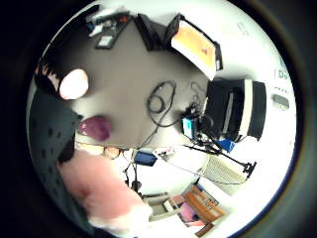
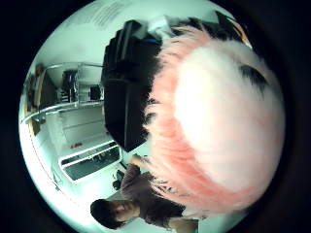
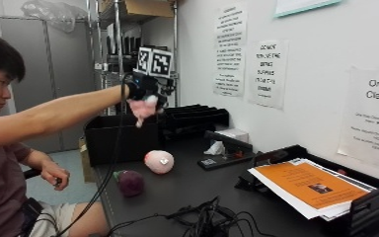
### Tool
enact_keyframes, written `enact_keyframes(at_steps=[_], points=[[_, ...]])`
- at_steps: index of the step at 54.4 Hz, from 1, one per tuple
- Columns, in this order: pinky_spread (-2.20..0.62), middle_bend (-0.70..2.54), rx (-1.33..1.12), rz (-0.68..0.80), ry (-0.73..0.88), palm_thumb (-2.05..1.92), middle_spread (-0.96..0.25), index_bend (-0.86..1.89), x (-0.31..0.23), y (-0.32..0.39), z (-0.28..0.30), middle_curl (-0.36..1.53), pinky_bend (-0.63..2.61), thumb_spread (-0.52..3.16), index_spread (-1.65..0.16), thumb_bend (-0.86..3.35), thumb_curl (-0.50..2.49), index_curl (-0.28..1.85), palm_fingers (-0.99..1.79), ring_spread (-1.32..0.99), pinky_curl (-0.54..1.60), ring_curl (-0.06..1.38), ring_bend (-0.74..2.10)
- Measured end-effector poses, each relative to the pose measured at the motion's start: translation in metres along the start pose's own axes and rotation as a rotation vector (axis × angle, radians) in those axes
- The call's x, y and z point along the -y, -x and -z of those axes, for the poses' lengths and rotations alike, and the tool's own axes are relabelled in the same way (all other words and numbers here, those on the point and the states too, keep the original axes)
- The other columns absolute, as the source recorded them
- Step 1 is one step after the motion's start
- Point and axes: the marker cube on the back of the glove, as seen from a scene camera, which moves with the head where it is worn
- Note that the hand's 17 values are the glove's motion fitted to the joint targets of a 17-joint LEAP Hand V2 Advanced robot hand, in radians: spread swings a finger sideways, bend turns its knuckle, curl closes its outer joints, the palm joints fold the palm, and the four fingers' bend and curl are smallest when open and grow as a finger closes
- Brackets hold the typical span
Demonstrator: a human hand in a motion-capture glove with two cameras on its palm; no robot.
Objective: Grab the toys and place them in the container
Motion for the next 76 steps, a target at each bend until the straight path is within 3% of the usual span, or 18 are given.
enact_keyframes(at_steps=[7, 14, 28, 32, 38, 43, 46, 47, 49, 51, 55, 61, 67, 76], points=[[-0.41, 1.04, -0.028, 0.124, -0.072, 0.77, -0.32, 0.37, 0.000, 0.082, 0.049, 0.85, 1.04, 0.34, -0.40, 0.15, 0.88, -0.01, 0.94, -0.42, 0.46, 0.60, 1.38], [-0.41, 1.02, -0.067, 0.255, -0.075, 0.76, -0.32, 0.39, 0.005, 0.166, 0.061, 0.88, 1.03, 0.30, -0.42, 0.14, 0.92, -0.02, 0.94, -0.42, 0.47, 0.62, 1.37], [-0.42, 1.00, -0.053, 0.541, -0.040, 0.76, -0.34, 0.40, 0.028, 0.346, 0.018, 0.93, 1.03, 0.26, -0.45, 0.12, 0.98, -0.02, 0.94, -0.42, 0.48, 0.64, 1.36], [-0.42, 0.99, 0.048, 0.595, -0.059, 0.76, -0.34, 0.40, 0.025, 0.359, 0.005, 0.94, 1.03, 0.25, -0.46, 0.11, 1.00, -0.02, 0.94, -0.42, 0.48, 0.65, 1.35], [-0.42, 0.98, -0.025, 0.635, -0.058, 0.77, -0.34, 0.40, 0.031, 0.381, -0.016, 0.95, 1.03, 0.24, -0.47, 0.10, 1.03, -0.02, 0.94, -0.42, 0.49, 0.66, 1.34], [-0.41, 0.92, -0.113, 0.626, 0.044, 0.76, -0.36, 0.32, 0.031, 0.382, -0.033, 0.96, 1.08, 0.25, -0.45, 0.07, 1.04, -0.02, 0.84, -0.42, 0.51, 0.67, 1.34], [-0.41, 0.77, -0.161, 0.626, 0.148, 0.69, -0.37, 0.15, 0.030, 0.377, -0.041, 0.93, 1.19, 0.40, -0.38, 0.02, 1.01, -0.01, 0.61, -0.41, 0.53, 0.68, 1.35], [-0.38, 0.60, -0.168, 0.633, 0.167, 0.57, -0.34, -0.07, 0.030, 0.376, -0.043, 0.88, 1.22, 0.55, -0.32, -0.03, 0.97, -0.05, 0.08, -0.40, 0.53, 0.66, 1.31], [-0.29, 0.40, -0.171, 0.645, 0.176, 0.47, -0.24, 0.04, 0.030, 0.372, -0.045, 0.82, 1.26, 0.66, -0.26, -0.08, 0.91, 0.03, -0.43, -0.32, 0.59, 0.65, 1.14], [-0.22, 0.24, -0.154, 0.616, 0.157, 0.40, -0.16, 0.08, 0.031, 0.367, -0.044, 0.75, 1.27, 0.75, -0.22, -0.08, 0.86, 0.04, -0.58, -0.25, 0.56, 0.59, 0.93], [-0.13, 0.09, -0.119, 0.554, 0.123, 0.32, -0.05, 0.04, 0.028, 0.352, -0.039, 0.64, 1.26, 0.90, -0.17, -0.06, 0.78, 0.05, -0.54, -0.16, 0.50, 0.48, 0.70], [-0.04, 0.06, -0.141, 0.537, 0.135, 0.28, 0.03, 0.02, 0.019, 0.327, -0.026, 0.53, 1.18, 1.06, -0.14, -0.02, 0.69, 0.06, -0.49, -0.08, 0.46, 0.40, 0.57], [0.00, 0.09, -0.219, 0.478, 0.123, 0.27, 0.06, 0.02, 0.011, 0.301, -0.010, 0.45, 1.09, 1.17, -0.14, -0.01, 0.61, 0.07, -0.45, -0.03, 0.42, 0.37, 0.52], [0.02, 0.12, -0.239, 0.379, 0.098, 0.25, 0.07, 0.02, -0.023, 0.208, 0.005, 0.38, 0.98, 1.26, -0.15, -0.01, 0.54, 0.07, -0.39, -0.01, 0.37, 0.36, 0.47]])
